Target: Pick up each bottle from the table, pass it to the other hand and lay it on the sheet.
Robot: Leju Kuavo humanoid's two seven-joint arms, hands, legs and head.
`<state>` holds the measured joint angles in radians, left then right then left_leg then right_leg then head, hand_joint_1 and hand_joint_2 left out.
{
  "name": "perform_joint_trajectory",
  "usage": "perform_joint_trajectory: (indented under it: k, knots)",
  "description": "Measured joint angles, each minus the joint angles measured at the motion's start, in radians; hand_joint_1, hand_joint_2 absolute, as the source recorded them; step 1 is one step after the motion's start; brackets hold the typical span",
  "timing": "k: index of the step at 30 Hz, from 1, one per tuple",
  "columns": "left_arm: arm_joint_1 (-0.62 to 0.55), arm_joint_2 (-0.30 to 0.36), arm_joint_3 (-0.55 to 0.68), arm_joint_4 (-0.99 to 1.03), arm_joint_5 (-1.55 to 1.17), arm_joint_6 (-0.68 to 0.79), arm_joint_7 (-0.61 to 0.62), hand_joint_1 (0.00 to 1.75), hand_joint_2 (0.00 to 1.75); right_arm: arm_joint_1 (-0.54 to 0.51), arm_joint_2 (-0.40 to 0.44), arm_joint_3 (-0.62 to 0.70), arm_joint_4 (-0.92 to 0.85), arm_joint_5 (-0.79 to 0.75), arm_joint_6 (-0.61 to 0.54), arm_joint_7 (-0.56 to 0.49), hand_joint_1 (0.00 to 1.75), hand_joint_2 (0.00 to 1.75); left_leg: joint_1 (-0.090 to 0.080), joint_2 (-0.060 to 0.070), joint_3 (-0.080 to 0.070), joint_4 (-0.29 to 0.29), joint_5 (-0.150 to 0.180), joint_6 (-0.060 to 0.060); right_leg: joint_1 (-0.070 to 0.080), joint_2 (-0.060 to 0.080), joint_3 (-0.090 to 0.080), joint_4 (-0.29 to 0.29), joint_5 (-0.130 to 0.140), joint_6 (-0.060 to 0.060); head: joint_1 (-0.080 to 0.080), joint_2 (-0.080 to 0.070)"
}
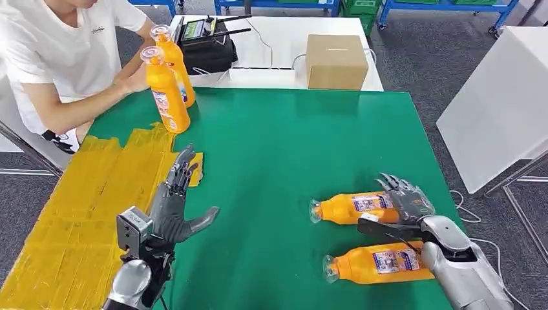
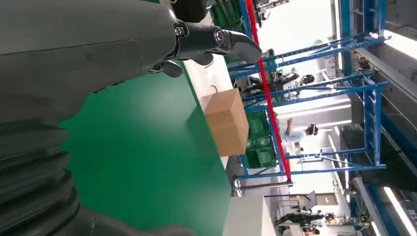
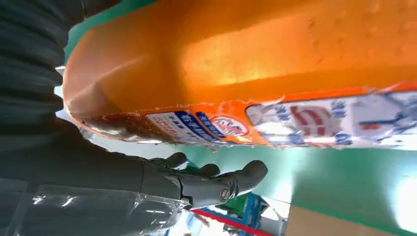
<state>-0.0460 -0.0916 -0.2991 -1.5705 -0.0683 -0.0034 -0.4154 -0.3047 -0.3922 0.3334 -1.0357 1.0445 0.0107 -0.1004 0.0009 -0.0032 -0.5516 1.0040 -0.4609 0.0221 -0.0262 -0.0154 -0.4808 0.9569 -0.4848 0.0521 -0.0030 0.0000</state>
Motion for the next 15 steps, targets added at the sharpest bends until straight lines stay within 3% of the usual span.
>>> perform_joint_trajectory:
  k: [1, 9, 15]
  knots:
    - [-0.003, 0.0, -0.001, 0.003, 0.003, 0.0, 0.0, 0.0, 1.75, -0.009, -0.002, 0.011, 0.011, -0.002, 0.012, -0.008, 1.75, 1.75, 0.0, 0.0, 0.0, 0.0, 0.0, 0.0, 0.0, 0.001, 0.0, 0.0, 0.0, 0.0, 0.0, 0.0]
    - [-0.019, 0.0, -0.01, 0.029, 0.021, 0.004, 0.0, 0.0, 1.75, -0.084, -0.027, 0.112, 0.09, -0.032, 0.068, -0.016, 1.75, 1.75, 0.0, 0.001, 0.002, 0.0, 0.0, 0.0, 0.0, 0.002, 0.001, 0.0, 0.001, 0.001, 0.0, 0.0]
    - [-0.024, -0.003, -0.016, 0.04, 0.023, 0.006, -0.001, 0.0, 1.75, -0.11, -0.022, 0.155, 0.119, -0.018, 0.018, 0.047, 1.75, 1.75, 0.0, 0.0, 0.002, 0.0, 0.0, 0.001, 0.0, 0.002, 0.002, 0.0, 0.001, 0.001, 0.0, 0.0]
